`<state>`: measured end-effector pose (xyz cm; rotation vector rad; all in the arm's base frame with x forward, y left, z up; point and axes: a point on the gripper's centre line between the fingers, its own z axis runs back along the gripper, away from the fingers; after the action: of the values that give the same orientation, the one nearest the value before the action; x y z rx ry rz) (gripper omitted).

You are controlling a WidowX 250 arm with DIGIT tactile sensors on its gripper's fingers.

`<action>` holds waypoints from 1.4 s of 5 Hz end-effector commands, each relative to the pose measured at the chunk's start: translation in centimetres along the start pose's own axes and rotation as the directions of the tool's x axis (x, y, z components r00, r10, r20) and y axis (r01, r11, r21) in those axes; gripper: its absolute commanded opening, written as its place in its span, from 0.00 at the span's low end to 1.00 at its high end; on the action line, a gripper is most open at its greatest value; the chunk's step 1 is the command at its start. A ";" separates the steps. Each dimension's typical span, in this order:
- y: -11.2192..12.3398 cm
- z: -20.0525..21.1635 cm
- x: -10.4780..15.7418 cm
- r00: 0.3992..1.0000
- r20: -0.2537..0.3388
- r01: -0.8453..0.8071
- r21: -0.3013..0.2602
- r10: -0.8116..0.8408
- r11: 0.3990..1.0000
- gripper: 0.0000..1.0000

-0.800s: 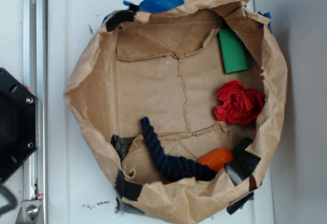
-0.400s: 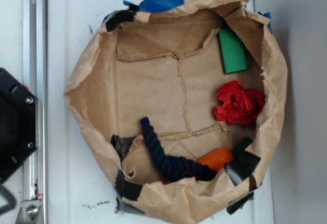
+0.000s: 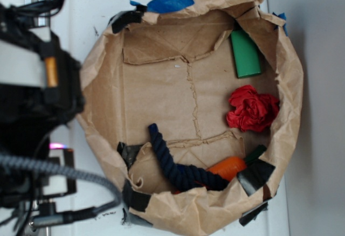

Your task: Grab the red paper.

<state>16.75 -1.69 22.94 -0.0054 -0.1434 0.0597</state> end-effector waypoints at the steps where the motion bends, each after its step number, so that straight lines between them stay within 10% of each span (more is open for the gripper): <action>1: 0.4 -4.9 4.1 0.994 0.094 0.063 -0.017 -0.061 0.998 1.00; 7: 0.6 -12.8 11.9 0.995 0.085 0.054 -0.061 -0.048 0.997 1.00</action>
<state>29.81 -0.37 10.96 -0.0682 -0.1978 0.0069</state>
